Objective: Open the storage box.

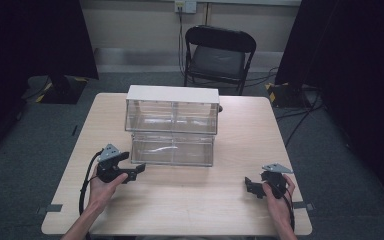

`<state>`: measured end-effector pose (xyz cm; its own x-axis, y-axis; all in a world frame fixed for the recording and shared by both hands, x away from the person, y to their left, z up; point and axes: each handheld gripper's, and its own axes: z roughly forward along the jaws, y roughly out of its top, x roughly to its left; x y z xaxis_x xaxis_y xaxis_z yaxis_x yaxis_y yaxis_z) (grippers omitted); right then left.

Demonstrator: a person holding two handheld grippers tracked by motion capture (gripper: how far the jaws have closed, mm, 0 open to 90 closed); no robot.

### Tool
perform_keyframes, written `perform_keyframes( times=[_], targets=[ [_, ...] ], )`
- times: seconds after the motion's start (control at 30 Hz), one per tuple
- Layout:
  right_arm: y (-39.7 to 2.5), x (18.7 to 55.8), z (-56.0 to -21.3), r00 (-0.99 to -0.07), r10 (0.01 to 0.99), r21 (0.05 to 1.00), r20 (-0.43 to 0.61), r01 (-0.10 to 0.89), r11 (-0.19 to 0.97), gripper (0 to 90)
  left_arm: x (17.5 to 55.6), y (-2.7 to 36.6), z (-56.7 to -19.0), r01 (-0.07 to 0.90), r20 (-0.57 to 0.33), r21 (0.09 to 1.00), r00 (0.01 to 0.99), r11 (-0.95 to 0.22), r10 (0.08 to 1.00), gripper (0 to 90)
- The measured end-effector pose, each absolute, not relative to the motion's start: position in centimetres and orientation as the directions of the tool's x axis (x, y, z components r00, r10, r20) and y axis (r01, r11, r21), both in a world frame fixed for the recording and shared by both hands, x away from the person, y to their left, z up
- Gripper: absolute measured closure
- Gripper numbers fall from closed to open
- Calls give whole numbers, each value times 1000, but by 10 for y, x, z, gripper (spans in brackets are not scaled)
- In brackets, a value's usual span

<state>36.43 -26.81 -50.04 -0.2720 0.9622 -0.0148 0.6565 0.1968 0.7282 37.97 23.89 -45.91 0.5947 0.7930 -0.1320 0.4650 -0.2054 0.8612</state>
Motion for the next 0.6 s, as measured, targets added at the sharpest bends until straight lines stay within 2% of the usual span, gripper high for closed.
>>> perform_keyframes(
  times=[0.43,0.6],
  targets=[
    [-268,365,-500,-274,962,728,-15,656,198,81,380,238,-454,462,-146,867,594,-187,791,158],
    [-268,365,-500,-275,961,728,-15,656,199,80,382,239,-451,451,-116,865,604,-218,789,156]
  ],
)
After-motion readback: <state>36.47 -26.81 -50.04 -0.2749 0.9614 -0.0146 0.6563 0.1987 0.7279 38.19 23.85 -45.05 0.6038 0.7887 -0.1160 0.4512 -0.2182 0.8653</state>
